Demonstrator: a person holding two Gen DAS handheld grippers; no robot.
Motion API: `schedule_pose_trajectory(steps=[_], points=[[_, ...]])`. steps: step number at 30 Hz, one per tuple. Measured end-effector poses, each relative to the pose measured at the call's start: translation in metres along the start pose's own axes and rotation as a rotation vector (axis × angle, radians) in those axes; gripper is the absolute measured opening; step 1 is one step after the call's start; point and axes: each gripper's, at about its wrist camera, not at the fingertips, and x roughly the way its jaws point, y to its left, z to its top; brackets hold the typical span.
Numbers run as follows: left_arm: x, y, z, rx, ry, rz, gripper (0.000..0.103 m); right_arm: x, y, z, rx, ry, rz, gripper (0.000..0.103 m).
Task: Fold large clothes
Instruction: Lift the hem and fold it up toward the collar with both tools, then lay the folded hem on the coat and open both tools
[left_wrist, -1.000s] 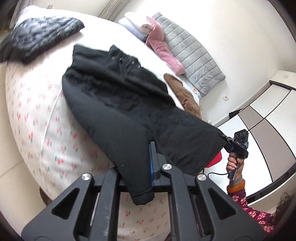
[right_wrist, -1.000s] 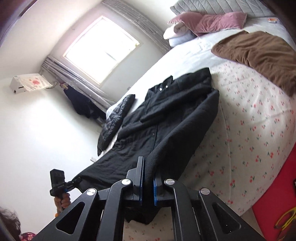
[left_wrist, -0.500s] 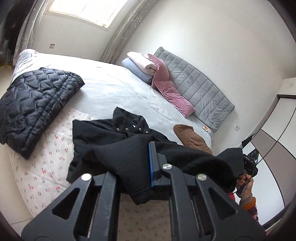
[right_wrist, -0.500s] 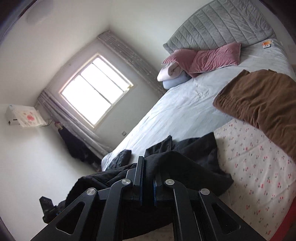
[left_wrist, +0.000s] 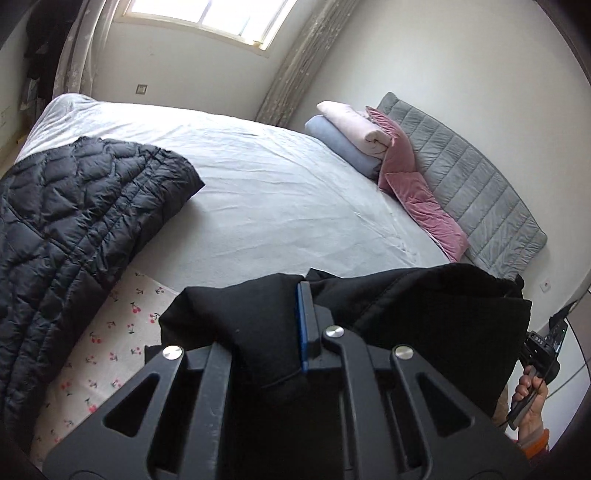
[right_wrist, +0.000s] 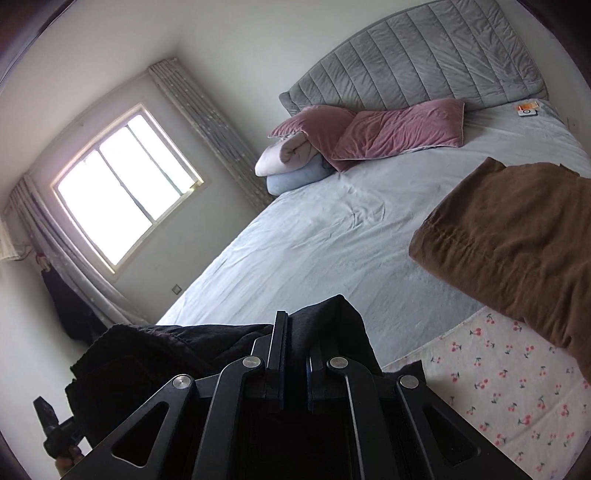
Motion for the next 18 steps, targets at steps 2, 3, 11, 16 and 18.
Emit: schedule_pose_trajectory(steps=[2, 3, 11, 16, 18], points=[[0.038, 0.017, -0.006, -0.027, 0.012, 0.023, 0.011, 0.043, -0.014, -0.008, 0.011, 0.021, -0.038, 0.006], [0.056, 0.024, -0.010, -0.032, 0.017, 0.034, 0.011, 0.058, -0.019, -0.013, 0.014, 0.028, -0.051, 0.006], [0.128, 0.074, -0.046, -0.169, 0.134, -0.018, 0.015, 0.159, -0.088, -0.066, 0.139, 0.129, -0.145, 0.006], [0.099, 0.069, -0.040, -0.162, 0.157, -0.004, 0.055, 0.138, -0.081, -0.057, 0.118, 0.155, -0.131, 0.014], [0.071, 0.057, -0.039, -0.096, 0.090, 0.033, 0.083, 0.112, -0.067, -0.054, 0.069, 0.134, -0.139, 0.037]])
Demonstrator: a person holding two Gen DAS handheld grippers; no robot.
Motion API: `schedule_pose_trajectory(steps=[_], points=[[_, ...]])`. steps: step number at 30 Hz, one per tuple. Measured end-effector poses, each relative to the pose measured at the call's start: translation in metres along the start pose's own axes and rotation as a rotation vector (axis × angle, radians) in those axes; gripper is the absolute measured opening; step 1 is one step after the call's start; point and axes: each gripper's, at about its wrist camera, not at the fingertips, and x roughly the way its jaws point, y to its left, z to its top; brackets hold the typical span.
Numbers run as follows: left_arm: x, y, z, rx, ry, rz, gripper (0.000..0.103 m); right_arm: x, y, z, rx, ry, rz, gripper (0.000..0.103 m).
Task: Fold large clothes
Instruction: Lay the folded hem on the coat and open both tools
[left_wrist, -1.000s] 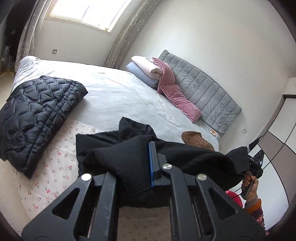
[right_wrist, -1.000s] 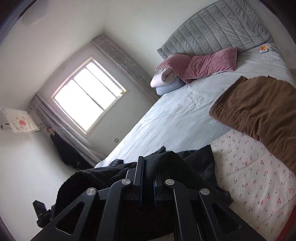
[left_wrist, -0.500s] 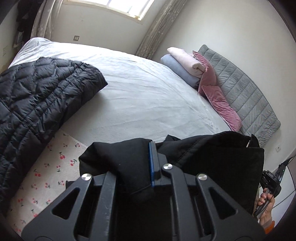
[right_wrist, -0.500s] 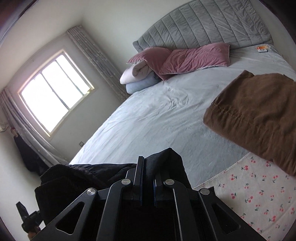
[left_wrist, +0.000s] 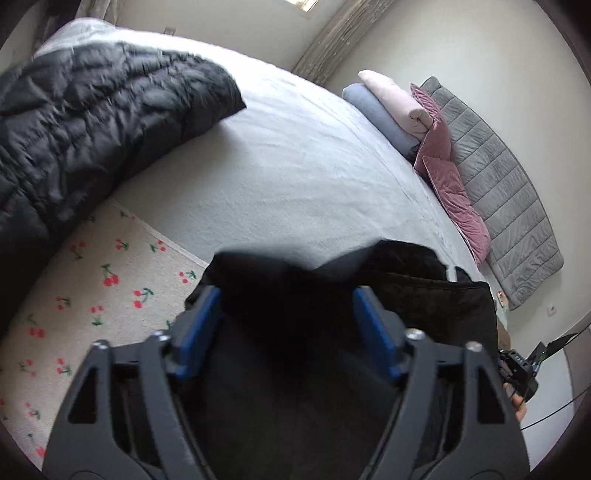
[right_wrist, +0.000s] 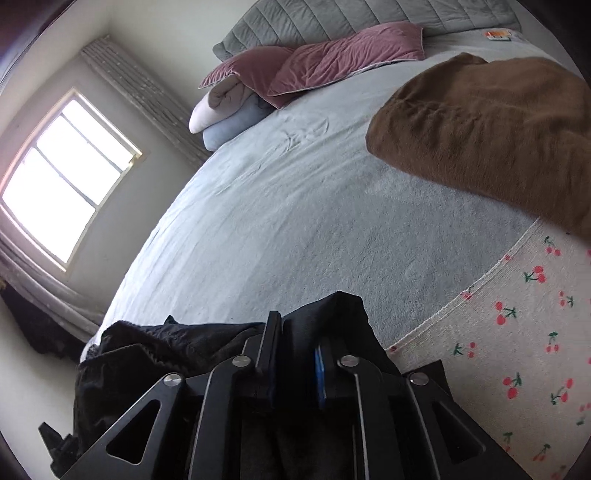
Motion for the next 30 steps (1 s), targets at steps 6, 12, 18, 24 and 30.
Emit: schedule_pose_trajectory(steps=[6, 12, 18, 24, 30], points=[[-0.051, -0.088, -0.053, 0.348, 0.025, -0.035, 0.084, -0.067, 0.066, -0.039, -0.278, -0.005, 0.050, 0.062], [-0.041, -0.195, -0.141, 0.604, 0.142, -0.240, 0.084, -0.053, 0.165, -0.135, -0.646, 0.173, 0.151, 0.062], [0.052, -0.205, -0.125, 0.701, 0.195, -0.040, 0.083, 0.037, 0.168, -0.120, -0.631, 0.218, -0.005, 0.061], [0.095, -0.180, -0.062, 0.662, 0.185, 0.023, 0.089, 0.082, 0.142, -0.060, -0.511, 0.195, -0.077, 0.061], [0.096, -0.089, 0.006, 0.490, 0.123, 0.261, 0.083, 0.081, 0.078, -0.010, -0.399, 0.175, -0.159, 0.044]])
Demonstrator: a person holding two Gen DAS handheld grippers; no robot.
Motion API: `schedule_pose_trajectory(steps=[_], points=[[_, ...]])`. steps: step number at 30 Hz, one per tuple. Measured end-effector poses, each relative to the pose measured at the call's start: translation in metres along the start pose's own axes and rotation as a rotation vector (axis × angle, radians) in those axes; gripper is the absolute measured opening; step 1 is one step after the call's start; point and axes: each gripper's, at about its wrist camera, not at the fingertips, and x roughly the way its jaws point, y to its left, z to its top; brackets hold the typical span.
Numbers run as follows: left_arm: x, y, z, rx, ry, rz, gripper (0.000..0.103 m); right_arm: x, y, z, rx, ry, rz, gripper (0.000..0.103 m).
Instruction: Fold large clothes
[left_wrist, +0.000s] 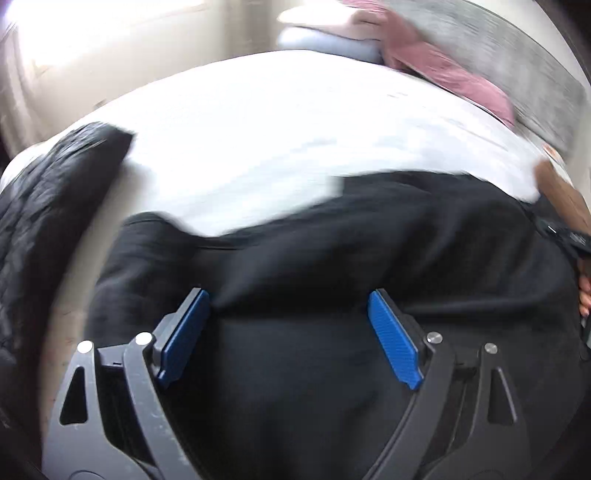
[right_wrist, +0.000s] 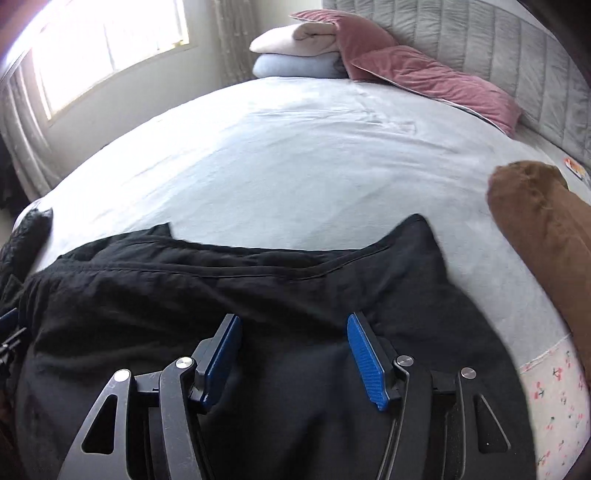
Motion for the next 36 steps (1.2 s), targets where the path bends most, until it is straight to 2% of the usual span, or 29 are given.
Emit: schedule_pose_trajectory(steps=[1, 2, 3, 6, 7, 8, 9, 12, 14, 16, 17, 20, 21, 23, 24, 26, 27, 28, 29, 31, 32, 34, 36], points=[[0.004, 0.023, 0.000, -0.022, 0.023, 0.111, 0.083, -0.003, -0.015, 0.002, 0.039, -0.001, 0.010, 0.039], [0.008, 0.041, -0.002, -0.031, 0.049, 0.217, 0.083, -0.005, -0.024, 0.002, 0.059, -0.001, -0.050, 0.036], [0.010, 0.058, -0.006, -0.045, 0.073, 0.274, 0.085, -0.004, -0.035, 0.003, 0.074, 0.013, -0.145, 0.038], [0.002, 0.099, -0.017, -0.137, 0.095, 0.360, 0.085, -0.018, -0.072, -0.002, 0.173, 0.020, -0.175, 0.040], [-0.004, 0.105, -0.021, -0.130, 0.094, 0.366, 0.085, -0.025, -0.079, -0.006, 0.192, 0.025, -0.209, 0.043], [-0.011, 0.110, -0.025, -0.123, 0.091, 0.371, 0.085, -0.033, -0.085, -0.009, 0.200, 0.027, -0.221, 0.050], [-0.018, 0.111, -0.028, -0.120, 0.082, 0.371, 0.082, -0.041, -0.090, -0.012, 0.203, 0.024, -0.195, 0.052], [-0.049, 0.105, -0.038, -0.114, 0.036, 0.276, 0.082, -0.074, -0.087, -0.014, 0.187, 0.006, -0.102, 0.053], [-0.077, 0.089, -0.046, -0.101, -0.020, 0.204, 0.082, -0.098, -0.072, -0.018, 0.119, -0.022, -0.095, 0.055], [-0.101, 0.067, -0.054, -0.088, -0.064, 0.112, 0.083, -0.122, -0.041, -0.030, 0.041, -0.041, -0.059, 0.058], [-0.115, 0.052, -0.061, -0.085, -0.090, 0.039, 0.085, -0.125, -0.021, -0.038, 0.010, -0.037, -0.025, 0.061], [-0.144, 0.009, -0.096, -0.058, -0.116, -0.115, 0.088, -0.132, 0.036, -0.083, -0.110, -0.003, 0.080, 0.061], [-0.147, 0.001, -0.106, -0.042, -0.116, -0.140, 0.088, -0.131, 0.046, -0.096, -0.138, 0.000, 0.089, 0.061], [-0.142, -0.002, -0.127, -0.019, -0.099, -0.139, 0.088, -0.126, 0.051, -0.124, -0.156, 0.037, 0.077, 0.061], [-0.135, 0.005, -0.139, -0.025, -0.066, -0.121, 0.088, -0.119, 0.037, -0.134, -0.143, 0.058, 0.067, 0.061], [-0.122, 0.028, -0.165, -0.037, -0.022, -0.056, 0.087, -0.122, 0.007, -0.151, -0.092, 0.044, 0.101, 0.061], [-0.125, 0.038, -0.174, -0.031, -0.044, -0.007, 0.089, -0.132, -0.007, -0.158, -0.067, 0.027, 0.098, 0.060], [-0.129, 0.049, -0.180, -0.053, -0.023, 0.033, 0.095, -0.140, -0.017, -0.160, -0.047, 0.020, 0.078, 0.059], [-0.134, 0.067, -0.186, -0.144, 0.003, -0.008, 0.097, -0.149, -0.026, -0.163, -0.013, 0.024, 0.084, 0.056], [-0.148, 0.087, -0.195, -0.269, 0.030, -0.052, 0.097, -0.168, -0.026, -0.166, 0.009, 0.035, 0.045, 0.056], [-0.159, 0.089, -0.198, -0.293, 0.024, -0.044, 0.097, -0.179, -0.022, -0.168, 0.004, 0.033, 0.011, 0.058], [-0.185, 0.079, -0.202, -0.285, 0.013, -0.010, 0.095, -0.207, -0.008, -0.175, -0.011, 0.016, 0.020, 0.059], [-0.209, 0.063, -0.206, -0.251, -0.003, 0.018, 0.095, -0.238, 0.011, -0.185, -0.042, 0.003, 0.024, 0.065]])
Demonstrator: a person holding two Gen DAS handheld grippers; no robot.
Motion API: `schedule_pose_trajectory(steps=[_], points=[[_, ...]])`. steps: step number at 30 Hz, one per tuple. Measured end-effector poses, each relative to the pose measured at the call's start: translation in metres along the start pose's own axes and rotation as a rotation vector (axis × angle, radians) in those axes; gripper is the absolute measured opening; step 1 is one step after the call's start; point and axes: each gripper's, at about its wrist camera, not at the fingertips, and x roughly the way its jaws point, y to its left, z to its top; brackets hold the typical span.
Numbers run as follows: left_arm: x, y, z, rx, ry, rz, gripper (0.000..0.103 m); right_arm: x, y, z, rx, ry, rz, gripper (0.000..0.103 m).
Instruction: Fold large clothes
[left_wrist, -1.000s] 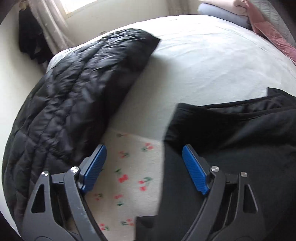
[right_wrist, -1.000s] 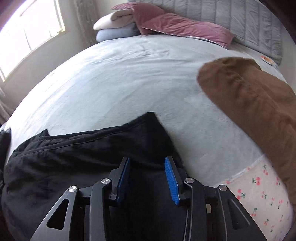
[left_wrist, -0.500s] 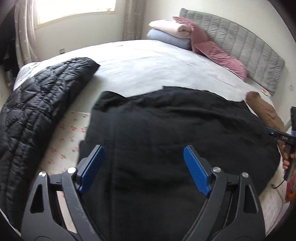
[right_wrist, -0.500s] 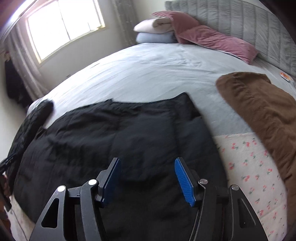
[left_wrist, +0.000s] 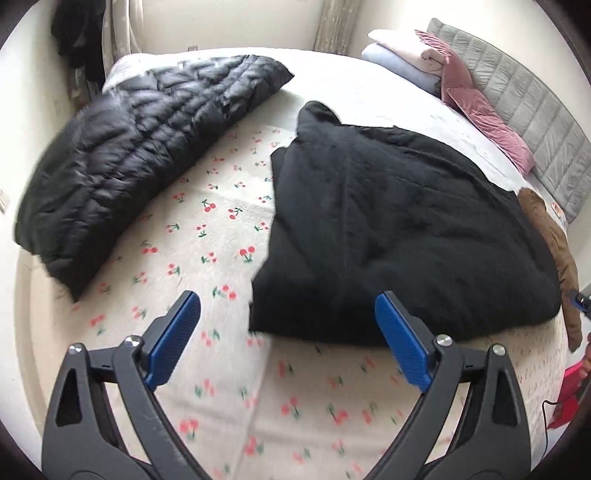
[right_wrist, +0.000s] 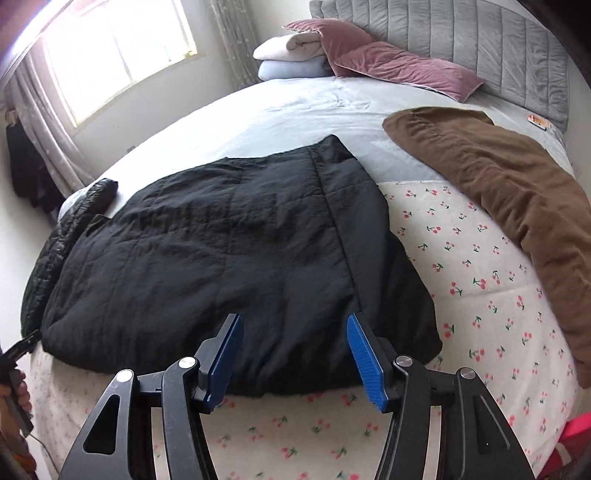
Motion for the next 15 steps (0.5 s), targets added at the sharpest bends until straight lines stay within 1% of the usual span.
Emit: schedule_pose_trajectory(steps=[1, 3, 5, 7, 8, 9, 10, 12, 14, 15], points=[[-0.014, -0.008, -0.004, 0.016, -0.010, 0.017, 0.095, -0.017, 0.010, -0.006, -0.008, -0.016, -0.009, 0.067], [-0.043, -0.021, -0.016, 0.020, -0.035, 0.032, 0.096, -0.046, 0.024, -0.017, 0.006, -0.046, 0.000, 0.078], [-0.067, -0.033, -0.027, 0.017, -0.016, 0.035, 0.096, -0.067, 0.040, -0.029, 0.009, -0.050, 0.000, 0.079], [-0.086, -0.050, -0.038, 0.032, 0.014, 0.022, 0.096, -0.083, 0.054, -0.042, 0.017, -0.063, -0.016, 0.082], [-0.099, -0.058, -0.047, 0.039, 0.008, 0.018, 0.097, -0.089, 0.061, -0.050, 0.017, -0.063, -0.030, 0.086], [-0.108, -0.065, -0.054, 0.040, -0.004, 0.018, 0.103, -0.091, 0.069, -0.056, 0.010, -0.059, -0.042, 0.089], [-0.113, -0.071, -0.060, 0.042, -0.012, 0.018, 0.103, -0.093, 0.077, -0.064, -0.004, -0.053, -0.057, 0.090], [-0.116, -0.084, -0.073, 0.063, 0.003, 0.033, 0.103, -0.095, 0.090, -0.079, -0.038, -0.044, -0.069, 0.093], [-0.113, -0.098, -0.089, 0.100, 0.012, 0.056, 0.103, -0.093, 0.099, -0.093, -0.069, -0.056, -0.079, 0.097], [-0.111, -0.106, -0.099, 0.109, 0.013, 0.072, 0.103, -0.090, 0.104, -0.100, -0.080, -0.064, -0.103, 0.097]])
